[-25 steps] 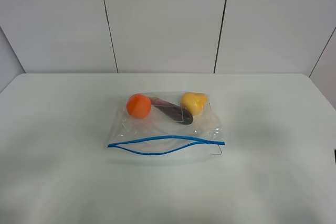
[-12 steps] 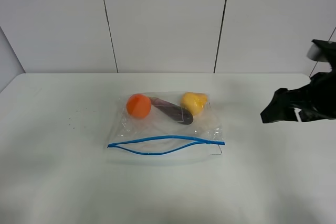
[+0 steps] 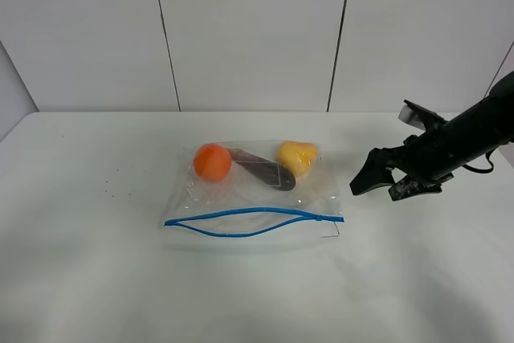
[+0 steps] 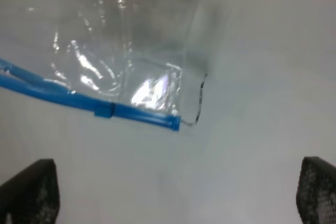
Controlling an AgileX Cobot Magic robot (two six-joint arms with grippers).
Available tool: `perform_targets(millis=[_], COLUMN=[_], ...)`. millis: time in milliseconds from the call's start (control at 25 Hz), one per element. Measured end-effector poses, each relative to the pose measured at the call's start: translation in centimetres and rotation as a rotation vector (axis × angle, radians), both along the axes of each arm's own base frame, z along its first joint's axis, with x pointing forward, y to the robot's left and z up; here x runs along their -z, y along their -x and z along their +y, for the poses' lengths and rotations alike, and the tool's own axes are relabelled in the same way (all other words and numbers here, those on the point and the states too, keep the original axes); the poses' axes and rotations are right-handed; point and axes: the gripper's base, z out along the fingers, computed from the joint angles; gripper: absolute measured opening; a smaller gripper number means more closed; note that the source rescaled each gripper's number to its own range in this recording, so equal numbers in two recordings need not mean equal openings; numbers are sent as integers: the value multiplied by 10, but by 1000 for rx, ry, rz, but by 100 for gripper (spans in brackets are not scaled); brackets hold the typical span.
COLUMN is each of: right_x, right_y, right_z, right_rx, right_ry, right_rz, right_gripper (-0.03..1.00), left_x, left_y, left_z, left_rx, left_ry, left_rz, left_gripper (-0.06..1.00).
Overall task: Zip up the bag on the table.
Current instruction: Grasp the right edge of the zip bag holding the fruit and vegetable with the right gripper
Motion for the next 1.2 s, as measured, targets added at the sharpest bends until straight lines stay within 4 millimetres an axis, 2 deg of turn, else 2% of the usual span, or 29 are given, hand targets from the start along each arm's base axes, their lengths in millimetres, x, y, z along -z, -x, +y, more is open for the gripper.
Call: perform_targets(millis=[160, 280, 400, 480, 560, 1080, 1200], right_x=[31, 47, 58, 75, 83, 85, 85], right_y=[-7, -7, -9, -10, -10, -16, -18], right_z=[-15, -17, -17, -16, -15, -15, -9], right_rx=[-29, -99, -103, -102, -113, -46, -43], right_ry=[-213, -397, -454, -487, -493, -492, -490], right_rz=[63, 61, 51, 63, 59, 66, 64], right_gripper=[100, 100, 100, 100, 100, 100, 100], left_x=[0, 0, 0, 0, 0, 0, 0], left_y=[0, 0, 0, 0, 0, 0, 0], left_z=[0, 0, 0, 0, 0, 0, 0], left_rx=[0, 0, 0, 0, 0, 0, 0], left_ry=[0, 0, 0, 0, 0, 0, 0], left_rz=[0, 0, 0, 0, 0, 0, 0], left_gripper=[100, 100, 100, 100, 100, 100, 100])
